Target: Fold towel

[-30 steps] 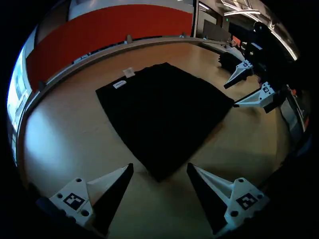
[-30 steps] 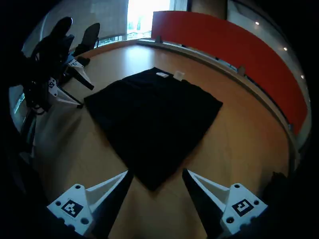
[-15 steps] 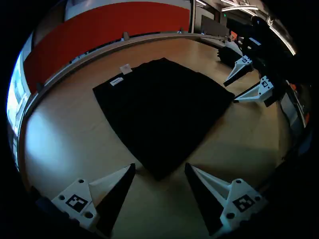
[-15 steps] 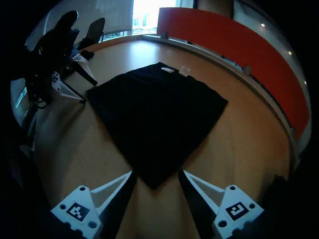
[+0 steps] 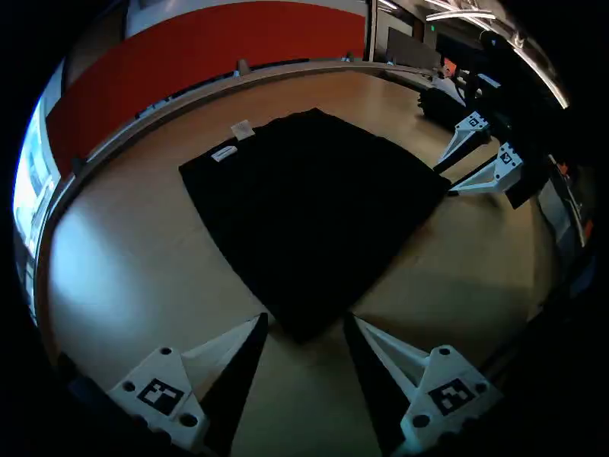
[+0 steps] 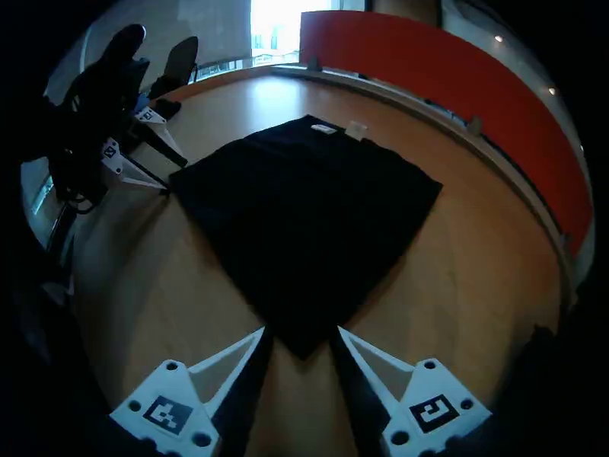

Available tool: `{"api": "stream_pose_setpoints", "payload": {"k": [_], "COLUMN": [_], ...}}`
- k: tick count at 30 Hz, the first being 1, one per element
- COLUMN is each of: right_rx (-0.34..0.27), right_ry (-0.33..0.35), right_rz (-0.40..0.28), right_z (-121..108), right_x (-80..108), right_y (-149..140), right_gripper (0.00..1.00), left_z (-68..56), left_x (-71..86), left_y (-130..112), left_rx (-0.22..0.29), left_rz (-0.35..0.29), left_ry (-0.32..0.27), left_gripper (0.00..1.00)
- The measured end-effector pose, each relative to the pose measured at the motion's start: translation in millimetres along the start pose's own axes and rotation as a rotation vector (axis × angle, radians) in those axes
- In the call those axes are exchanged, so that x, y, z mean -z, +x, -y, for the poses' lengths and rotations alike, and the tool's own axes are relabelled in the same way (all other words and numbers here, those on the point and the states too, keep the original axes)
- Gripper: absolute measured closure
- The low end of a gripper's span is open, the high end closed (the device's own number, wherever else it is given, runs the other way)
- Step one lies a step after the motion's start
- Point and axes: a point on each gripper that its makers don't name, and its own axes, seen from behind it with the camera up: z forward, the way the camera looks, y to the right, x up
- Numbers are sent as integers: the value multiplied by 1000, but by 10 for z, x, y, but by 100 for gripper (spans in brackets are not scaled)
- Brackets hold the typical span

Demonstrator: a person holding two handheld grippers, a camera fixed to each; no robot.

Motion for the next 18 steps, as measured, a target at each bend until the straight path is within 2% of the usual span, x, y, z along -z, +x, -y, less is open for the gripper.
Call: {"api": "stream_pose_setpoints", "payload": {"k": [2, 4, 6, 12, 14, 18], "right_rx": [1, 2, 1, -4, 1, 3], "right_ry": [-3, 0, 3, -7, -19, -13], "right_rz": [-1, 0, 0, -2, -7, -26], "right_z": [7, 22, 34, 14, -7, 7], "right_x": [2, 5, 7, 20, 26, 53], "right_y": [-1, -1, -2, -3, 5, 50], "right_gripper": [49, 54, 59, 79, 81, 83], "left_z": [-20, -42, -56, -44, -38, -33], "left_x": [-2, -4, -5, 2, 4, 6], "left_y": [-2, 0, 2, 4, 7, 11], "left_rx": [-1, -3, -4, 7, 10, 11], "left_rz": [1, 3, 4, 8, 10, 11], "left_ry": [0, -1, 0, 11, 15, 22], "left_gripper": [36, 45, 48, 70, 78, 88]}}
